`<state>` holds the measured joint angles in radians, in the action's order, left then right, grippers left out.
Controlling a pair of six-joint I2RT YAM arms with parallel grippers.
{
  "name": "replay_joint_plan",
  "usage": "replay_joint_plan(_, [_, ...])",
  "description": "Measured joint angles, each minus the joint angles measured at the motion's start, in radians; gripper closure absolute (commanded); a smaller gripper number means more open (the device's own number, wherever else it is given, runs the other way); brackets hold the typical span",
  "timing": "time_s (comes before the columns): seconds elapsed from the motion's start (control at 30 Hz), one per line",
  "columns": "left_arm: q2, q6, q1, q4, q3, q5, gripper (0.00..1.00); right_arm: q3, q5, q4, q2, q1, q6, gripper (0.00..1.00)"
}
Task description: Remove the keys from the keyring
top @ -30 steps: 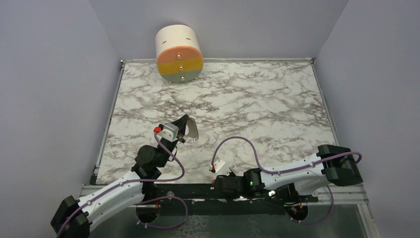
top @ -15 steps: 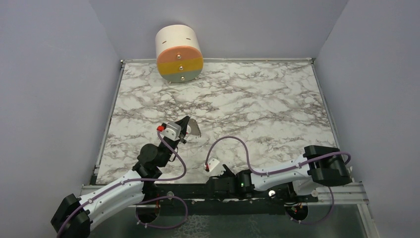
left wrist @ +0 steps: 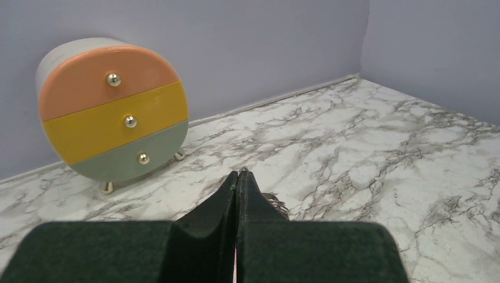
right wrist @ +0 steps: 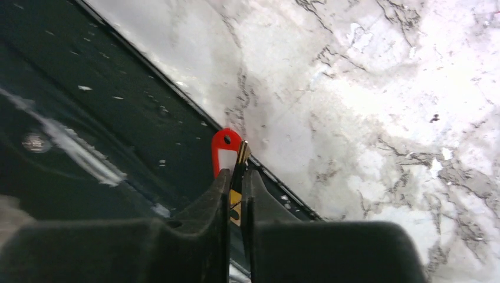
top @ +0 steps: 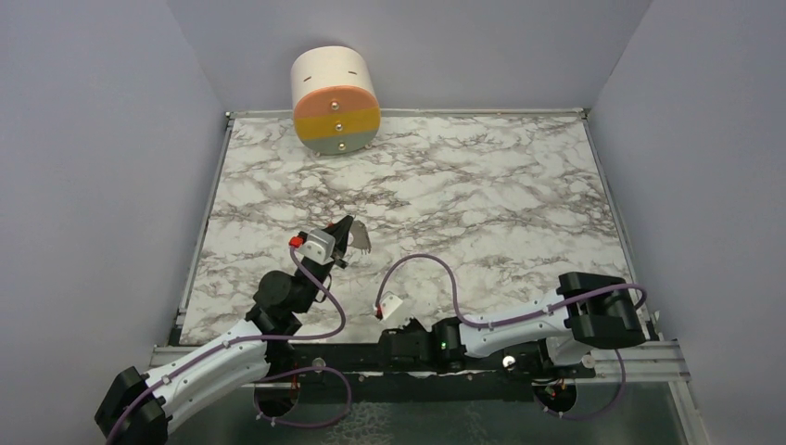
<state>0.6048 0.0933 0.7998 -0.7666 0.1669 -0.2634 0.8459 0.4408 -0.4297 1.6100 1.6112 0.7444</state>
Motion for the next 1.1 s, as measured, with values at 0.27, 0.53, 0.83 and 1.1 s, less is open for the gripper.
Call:
replay_joint_plan(0.27, [0.001,0.006,0.000,0.000,0.000,-0.011,1.00,0.024,0.015,-0.024,-0.015,0.000,0.030,0.99])
replay_joint_plan(0.53, [0.072,0.019,0.000,-0.001,0.002,-0.018,1.00,0.035,0.138,-0.141,-0.056,-0.061,0.104,0.99])
replay_joint_plan(0.83, [0.161,0.032,0.000,0.003,0.061,-0.018,1.00,0.016,0.193,-0.010,-0.236,-0.364,-0.070,0.99])
replay_joint_plan(1.1, [0.345,-0.024,0.000,0.133,0.232,0.042,1.00,0.037,0.108,0.222,-0.197,-0.628,-0.313,0.99])
